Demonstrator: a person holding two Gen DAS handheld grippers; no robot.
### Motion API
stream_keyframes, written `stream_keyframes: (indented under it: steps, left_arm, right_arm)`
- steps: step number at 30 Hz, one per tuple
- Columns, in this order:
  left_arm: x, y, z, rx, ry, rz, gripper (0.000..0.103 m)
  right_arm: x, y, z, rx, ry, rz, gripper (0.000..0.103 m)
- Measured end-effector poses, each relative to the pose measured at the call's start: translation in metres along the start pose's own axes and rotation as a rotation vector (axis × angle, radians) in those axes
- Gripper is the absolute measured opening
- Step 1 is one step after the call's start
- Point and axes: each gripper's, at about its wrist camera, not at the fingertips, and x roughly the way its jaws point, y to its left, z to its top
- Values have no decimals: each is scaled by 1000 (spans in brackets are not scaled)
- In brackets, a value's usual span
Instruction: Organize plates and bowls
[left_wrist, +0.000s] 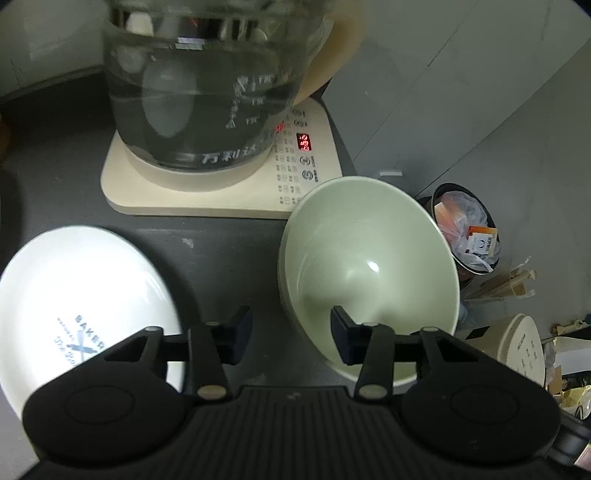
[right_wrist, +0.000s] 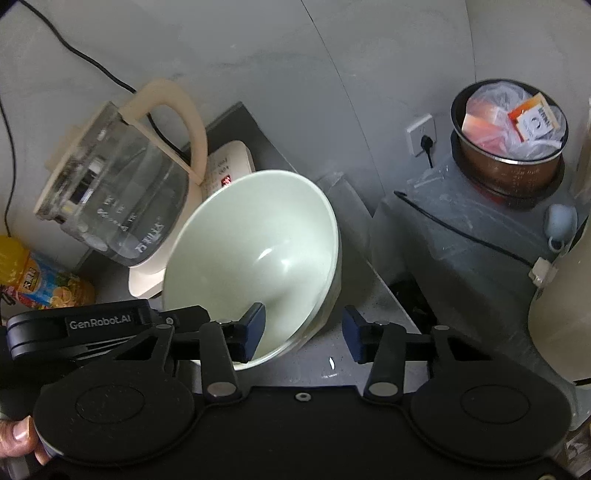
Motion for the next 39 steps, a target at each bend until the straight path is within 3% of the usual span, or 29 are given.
stream_keyframes:
  steps: [7, 19, 39]
  left_arm:
    - [23, -3, 2, -19, 51, 1, 17]
    - [12, -2, -9, 15, 60, -15, 16]
    - [-88, 14, -33, 93, -34, -121, 16]
  right_arm:
    - [21, -4, -1, 40, 35, -5, 31]
    - [-5, 11, -18, 31, -6, -51, 27]
    - [-93, 61, -56, 38, -182, -49, 27]
